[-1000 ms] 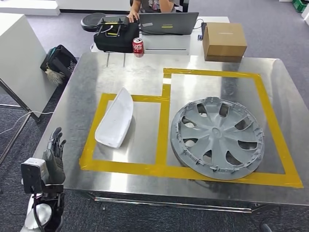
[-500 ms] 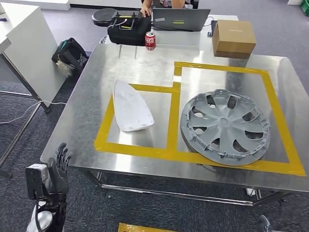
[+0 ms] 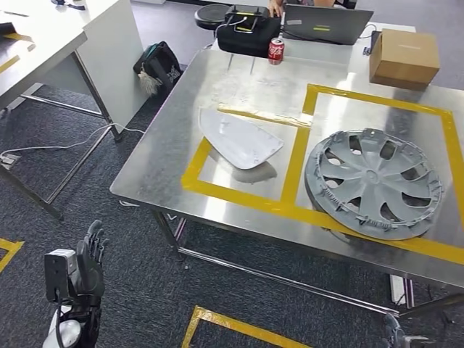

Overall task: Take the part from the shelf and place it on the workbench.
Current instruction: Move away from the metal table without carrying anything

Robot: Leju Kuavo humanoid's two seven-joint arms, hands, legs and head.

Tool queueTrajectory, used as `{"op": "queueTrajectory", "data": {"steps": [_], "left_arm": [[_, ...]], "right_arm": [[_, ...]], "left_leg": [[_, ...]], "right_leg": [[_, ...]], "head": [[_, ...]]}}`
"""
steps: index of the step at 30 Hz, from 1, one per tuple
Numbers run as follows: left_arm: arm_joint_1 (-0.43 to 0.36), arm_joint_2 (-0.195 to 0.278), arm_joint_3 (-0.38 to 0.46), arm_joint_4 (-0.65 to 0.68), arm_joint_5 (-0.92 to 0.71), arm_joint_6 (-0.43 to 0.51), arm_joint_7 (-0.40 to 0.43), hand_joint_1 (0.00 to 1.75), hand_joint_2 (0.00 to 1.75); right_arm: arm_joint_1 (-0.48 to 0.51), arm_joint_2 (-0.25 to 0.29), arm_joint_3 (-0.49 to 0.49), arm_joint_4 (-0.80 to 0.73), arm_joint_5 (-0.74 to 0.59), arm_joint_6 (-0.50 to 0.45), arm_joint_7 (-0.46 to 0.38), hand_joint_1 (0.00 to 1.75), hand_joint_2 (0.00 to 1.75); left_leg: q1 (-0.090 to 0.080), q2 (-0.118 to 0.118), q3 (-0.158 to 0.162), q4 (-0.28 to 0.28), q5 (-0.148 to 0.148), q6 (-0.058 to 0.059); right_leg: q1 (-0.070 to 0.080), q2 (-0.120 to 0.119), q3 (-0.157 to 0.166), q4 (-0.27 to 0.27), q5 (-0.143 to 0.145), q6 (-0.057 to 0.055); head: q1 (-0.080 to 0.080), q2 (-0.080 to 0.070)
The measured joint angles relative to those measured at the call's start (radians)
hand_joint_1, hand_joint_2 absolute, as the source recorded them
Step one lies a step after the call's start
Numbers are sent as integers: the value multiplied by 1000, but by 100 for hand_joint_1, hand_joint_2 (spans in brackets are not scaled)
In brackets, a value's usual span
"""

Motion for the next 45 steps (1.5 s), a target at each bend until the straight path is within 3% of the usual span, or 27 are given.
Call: {"op": "queueTrajectory", "data": {"steps": [2,4,6,8,9,10,11,13,14,16,18,19,20,23,24,26,27,29,31,33,35,37,39,40,42,43,45], "left_arm": [[0,1,-2,3,-3,16,-7,0,0],[2,1,-2,11,-9,42,-20,0,0],[-1,-1,-1,21,-25,79,-43,0,0],[-3,-2,0,28,-42,119,-64,0,0],[-2,-2,0,31,-47,135,-70,0,0],[0,-1,0,33,-50,145,-72,0,0],[2,-1,0,35,-51,151,-74,0,0],[4,-1,-1,38,-53,157,-75,0,0],[4,-1,-1,39,-54,159,-75,0,0],[4,-1,-2,39,-56,160,-77,0,0],[8,2,-2,41,-57,161,-78,0,0],[11,3,-3,41,-57,161,-79,0,0],[14,5,-4,42,-57,161,-79,0,0],[14,6,-6,43,-58,162,-79,0,0],[13,6,-7,43,-58,162,-79,0,0],[14,6,-8,45,-58,162,-79,0,0],[14,6,-9,46,-57,162,-79,0,0],[12,5,-9,47,-57,162,-79,0,0],[8,4,-11,47,-58,162,-79,0,0],[10,6,-12,48,-58,163,-80,0,0],[14,8,-12,50,-57,171,-80,0,0],[12,9,-12,51,-52,186,-82,0,0],[10,10,-12,51,-40,198,-85,0,0],[10,10,-12,51,-34,201,-87,0,0],[12,12,-12,52,-25,204,-91,0,0],[11,12,-12,52,-22,205,-93,0,0],[11,14,-12,51,-21,209,-90,0,0]], "right_arm": [[-7,-29,30,5,-22,-42,-3,0,0],[-24,-61,67,19,-44,-87,-9,0,0],[-46,-101,113,42,-70,-148,-19,0,0],[-73,-151,172,68,-108,-222,-27,0,0],[-88,-177,206,79,-128,-256,-30,0,0],[-102,-200,238,89,-143,-279,-32,0,0],[-114,-220,267,97,-154,-295,-34,0,0],[-133,-253,312,109,-164,-307,-35,0,0],[-139,-266,328,114,-166,-309,-35,0,0],[-148,-285,351,121,-170,-313,-36,0,0],[-154,-298,369,128,-172,-315,-37,0,0],[-158,-303,376,130,-172,-315,-37,0,0],[-160,-307,382,133,-172,-315,-37,0,0],[-161,-313,394,139,-172,-315,-38,0,0],[-161,-314,396,141,-172,-315,-38,0,0],[-163,-316,401,146,-172,-315,-38,0,0],[-164,-317,402,148,-172,-315,-38,0,0],[-164,-319,404,150,-172,-315,-38,0,0],[-165,-323,405,152,-172,-315,-38,0,0],[-168,-326,407,154,-172,-317,-38,0,0],[-175,-331,417,157,-184,-327,-41,0,0],[-189,-341,437,164,-228,-350,-64,0,0],[-214,-355,464,174,-291,-370,-106,0,0],[-232,-360,478,179,-318,-373,-126,0,0],[-273,-369,507,189,-349,-365,-150,0,0],[-294,-372,521,194,-356,-360,-155,0,0],[-336,-377,548,208,-354,-352,-156,0,0]], "left_leg": [[-7,0,2,-29,-8,26],[-10,-18,-19,-27,8,50],[-14,-37,-47,-28,32,69],[-21,-61,-82,-27,60,78],[-25,-73,-100,-27,74,80],[-28,-86,-118,-26,88,82],[-31,-99,-133,-26,102,82],[-32,-127,-160,-25,128,81],[-33,-142,-170,-25,141,78],[-32,-167,-181,-28,167,69],[-30,-193,-187,-39,193,56],[-30,-193,-194,-37,188,51],[-32,-178,-205,-20,161,46],[-29,-103,-251,147,-2,30],[-23,-92,-261,214,-29,23],[-8,-83,-246,283,-6,8],[0,-75,-212,261,23,-1],[12,-29,-94,125,41,-16],[10,4,-7,-2,10,-5],[-2,-10,-5,-32,-1,25],[-9,-29,-27,-32,16,50],[-14,-49,-54,-33,41,68],[-21,-71,-87,-32,68,76],[-25,-82,-104,-31,82,78],[-30,-105,-138,-30,110,79],[-31,-117,-153,-30,124,78],[-31,-142,-177,-30,152,72]], "right_leg": [[-1,-20,-5,4,11,12],[-8,-7,-11,11,-1,26],[-10,48,-37,77,-79,33],[-4,86,-72,209,-177,25],[0,92,-79,264,-201,19],[5,95,-70,288,-199,11],[10,99,-43,274,-178,4],[18,134,57,150,-129,-14],[18,163,114,67,-123,-21],[20,200,171,-33,-137,-27],[20,180,165,-45,-127,-29],[18,165,157,-47,-116,-33],[16,149,146,-50,-103,-38],[14,99,105,-54,-64,-45],[13,82,92,-53,-53,-43],[11,50,64,-48,-30,-35],[8,35,50,-43,-21,-29],[6,8,23,-25,-9,-16],[5,-16,6,-6,-1,-1],[-2,-38,-5,0,11,15],[-12,-15,-18,19,-14,27],[-15,49,-47,103,-103,30],[-8,87,-77,232,-185,22],[-4,94,-80,275,-194,17],[6,102,-37,257,-152,3],[10,115,9,201,-123,-4],[13,162,113,53,-113,-16]], "head": [[1,0],[3,0],[6,0],[10,0],[11,0],[11,0],[10,0],[10,0],[10,0],[11,0],[15,0],[15,0],[11,0],[0,0],[0,0],[0,0],[0,0],[-1,0],[-2,0],[-2,0],[-1,0],[0,0],[1,0],[1,0],[1,0],[1,0],[0,0]]}}
